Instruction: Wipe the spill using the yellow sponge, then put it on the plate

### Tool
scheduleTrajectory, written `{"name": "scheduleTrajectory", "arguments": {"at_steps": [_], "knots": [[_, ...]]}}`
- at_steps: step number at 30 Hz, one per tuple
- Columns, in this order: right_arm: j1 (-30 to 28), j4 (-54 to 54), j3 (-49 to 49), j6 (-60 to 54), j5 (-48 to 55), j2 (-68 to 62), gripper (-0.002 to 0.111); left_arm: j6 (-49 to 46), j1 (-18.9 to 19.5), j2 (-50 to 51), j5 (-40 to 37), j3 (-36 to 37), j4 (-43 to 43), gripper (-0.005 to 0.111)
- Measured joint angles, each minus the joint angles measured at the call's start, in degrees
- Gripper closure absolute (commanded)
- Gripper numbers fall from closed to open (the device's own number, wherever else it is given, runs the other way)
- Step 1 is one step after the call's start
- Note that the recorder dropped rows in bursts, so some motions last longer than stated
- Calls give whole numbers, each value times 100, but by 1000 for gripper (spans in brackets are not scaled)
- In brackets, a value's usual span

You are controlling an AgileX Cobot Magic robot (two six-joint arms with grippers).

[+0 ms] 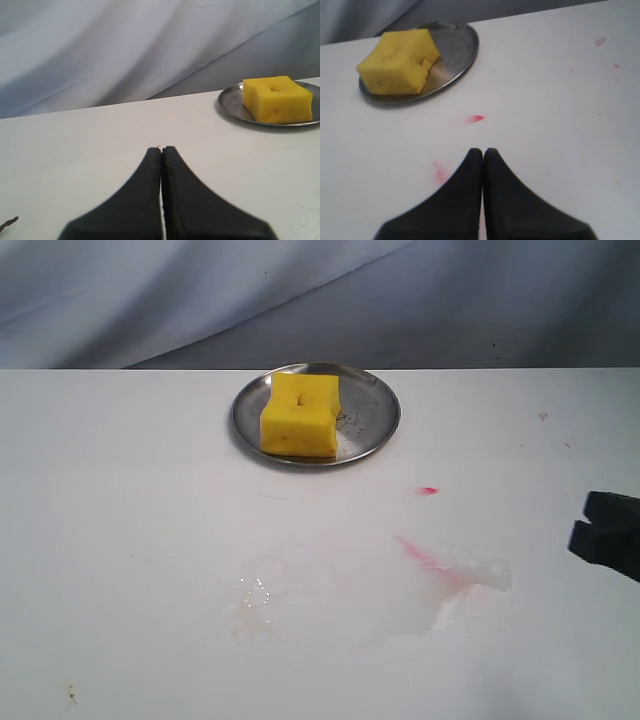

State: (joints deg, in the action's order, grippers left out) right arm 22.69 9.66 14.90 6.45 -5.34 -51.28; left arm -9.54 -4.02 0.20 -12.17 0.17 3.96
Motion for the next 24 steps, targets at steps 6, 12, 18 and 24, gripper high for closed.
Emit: {"name": "scheduleTrajectory", "arguments": {"at_steps": [6, 12, 18, 24], "knots": [[-678, 0, -1025, 0, -618, 1090, 108, 0, 0, 0, 0, 0, 0, 107], [-1071, -168, -1453, -234, -752, 2256, 108, 0, 0, 0, 0, 0, 0, 107], [-1272, -365, -1453, -547, -691, 3250, 108, 0, 0, 0, 0, 0, 0, 107], [-1342, -597, -1453, -583, -410, 3949, 108, 0, 0, 0, 0, 0, 0, 107]]}}
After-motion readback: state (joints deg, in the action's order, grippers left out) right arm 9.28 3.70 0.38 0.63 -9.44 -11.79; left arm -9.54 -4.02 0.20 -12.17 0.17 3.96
